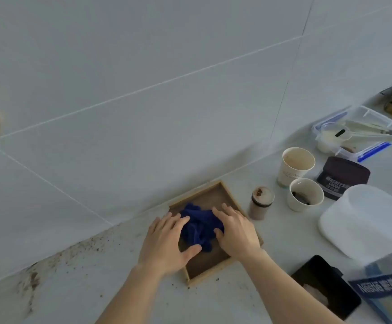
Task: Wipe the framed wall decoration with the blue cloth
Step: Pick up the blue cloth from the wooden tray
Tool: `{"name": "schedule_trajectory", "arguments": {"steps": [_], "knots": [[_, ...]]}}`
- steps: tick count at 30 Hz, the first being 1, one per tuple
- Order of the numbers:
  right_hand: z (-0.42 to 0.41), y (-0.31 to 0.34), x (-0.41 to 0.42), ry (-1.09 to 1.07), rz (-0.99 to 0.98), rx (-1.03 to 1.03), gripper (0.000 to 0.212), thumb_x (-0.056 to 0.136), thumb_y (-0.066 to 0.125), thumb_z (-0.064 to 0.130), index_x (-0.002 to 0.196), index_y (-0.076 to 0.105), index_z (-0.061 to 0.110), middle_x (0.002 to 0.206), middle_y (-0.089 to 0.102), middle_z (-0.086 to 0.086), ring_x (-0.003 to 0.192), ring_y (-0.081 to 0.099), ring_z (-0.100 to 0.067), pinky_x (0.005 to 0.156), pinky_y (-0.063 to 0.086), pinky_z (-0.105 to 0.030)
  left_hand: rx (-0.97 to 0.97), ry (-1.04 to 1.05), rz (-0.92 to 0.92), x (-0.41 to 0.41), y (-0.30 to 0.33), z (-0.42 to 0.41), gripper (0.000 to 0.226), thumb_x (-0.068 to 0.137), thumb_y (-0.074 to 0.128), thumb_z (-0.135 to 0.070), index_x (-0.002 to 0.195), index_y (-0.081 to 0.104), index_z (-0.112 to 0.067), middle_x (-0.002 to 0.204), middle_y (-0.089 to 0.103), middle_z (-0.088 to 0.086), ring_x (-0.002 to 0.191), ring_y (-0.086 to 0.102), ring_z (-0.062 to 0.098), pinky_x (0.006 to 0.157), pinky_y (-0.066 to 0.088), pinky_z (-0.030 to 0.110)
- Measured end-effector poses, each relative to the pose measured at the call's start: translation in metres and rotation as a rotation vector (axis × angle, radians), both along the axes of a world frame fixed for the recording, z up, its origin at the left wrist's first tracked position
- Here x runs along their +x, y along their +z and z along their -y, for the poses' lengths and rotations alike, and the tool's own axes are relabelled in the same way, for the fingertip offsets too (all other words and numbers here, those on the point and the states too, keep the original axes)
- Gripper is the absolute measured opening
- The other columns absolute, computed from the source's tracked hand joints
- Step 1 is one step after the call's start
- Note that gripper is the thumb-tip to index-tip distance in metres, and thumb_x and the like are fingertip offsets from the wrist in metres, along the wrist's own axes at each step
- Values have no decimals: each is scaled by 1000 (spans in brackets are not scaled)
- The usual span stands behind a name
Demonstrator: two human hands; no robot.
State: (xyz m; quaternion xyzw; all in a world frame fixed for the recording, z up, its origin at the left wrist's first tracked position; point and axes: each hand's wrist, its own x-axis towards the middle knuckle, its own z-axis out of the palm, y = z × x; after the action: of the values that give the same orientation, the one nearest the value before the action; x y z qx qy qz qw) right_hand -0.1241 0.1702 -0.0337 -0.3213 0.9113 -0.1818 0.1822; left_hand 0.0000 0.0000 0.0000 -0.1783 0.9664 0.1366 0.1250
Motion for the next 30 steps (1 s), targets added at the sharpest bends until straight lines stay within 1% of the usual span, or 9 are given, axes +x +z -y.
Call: {"name": "schedule_trajectory", "arguments": {"steps": [2,5,8,10,13,17,23,27,30], "knots": [[0,-4,-1,-11,-9,-11,63,102,60,28,160,35,31,167,39,-2,151,41,-29,114,48,-43,-12,10,5,-2,-10,-2,88,91,51,-76,163,21,-37,172,27,-9,162,16,17,132,8,40],[-2,-14,1,-16,-48,-23,52,103,59,24,153,45,28,149,58,0,131,56,-23,100,54,-36,-48,33,-14,-5,-23,-7,84,91,59,-69,161,27,-36,162,45,-10,153,36,18,127,26,38],[-5,-19,3,-39,-76,-42,41,104,58,22,145,56,26,134,66,2,121,58,-20,95,54,-33,-88,44,-49,-10,-29,-13,73,92,64,-64,154,37,-37,138,64,-13,133,55,16,115,40,34],[-6,-20,3,-45,-101,-48,35,104,58,22,138,63,26,128,69,3,117,59,-19,93,53,-32,-90,64,-57,-12,-31,-17,62,92,67,-58,147,47,-38,124,71,-14,122,62,14,107,45,32],[-6,-20,5,-55,-117,-71,31,104,58,25,134,67,25,124,71,4,114,60,-18,91,52,-31,-64,130,-62,-15,-36,-25,48,93,70,-51,137,57,-37,118,74,-13,114,66,13,99,51,30],[-7,-18,8,-71,-114,-108,28,104,59,28,130,68,27,122,72,5,111,60,-16,88,50,-28,-72,210,-89,-19,-36,-34,32,98,65,-46,127,64,-33,115,74,-11,108,66,13,90,54,28],[-8,2,3,-45,-130,-131,27,103,60,31,129,68,28,119,72,6,110,59,-17,83,44,-25,-100,214,-187,-20,-8,-24,25,100,63,-43,122,65,-34,109,75,-12,102,68,13,83,54,27],[-4,30,-1,-28,-150,-160,24,103,61,30,124,71,27,115,73,5,109,61,-19,86,52,-31,-130,229,-230,-18,26,-9,25,101,60,-44,123,68,-36,109,78,-11,102,71,16,76,52,26],[0,52,-2,-15,-169,-194,21,102,61,29,119,73,25,113,74,5,108,62,-20,87,53,-35,-151,238,-272,-16,52,-1,23,101,61,-43,119,72,-35,103,79,-10,96,72,17,69,47,25]]}}
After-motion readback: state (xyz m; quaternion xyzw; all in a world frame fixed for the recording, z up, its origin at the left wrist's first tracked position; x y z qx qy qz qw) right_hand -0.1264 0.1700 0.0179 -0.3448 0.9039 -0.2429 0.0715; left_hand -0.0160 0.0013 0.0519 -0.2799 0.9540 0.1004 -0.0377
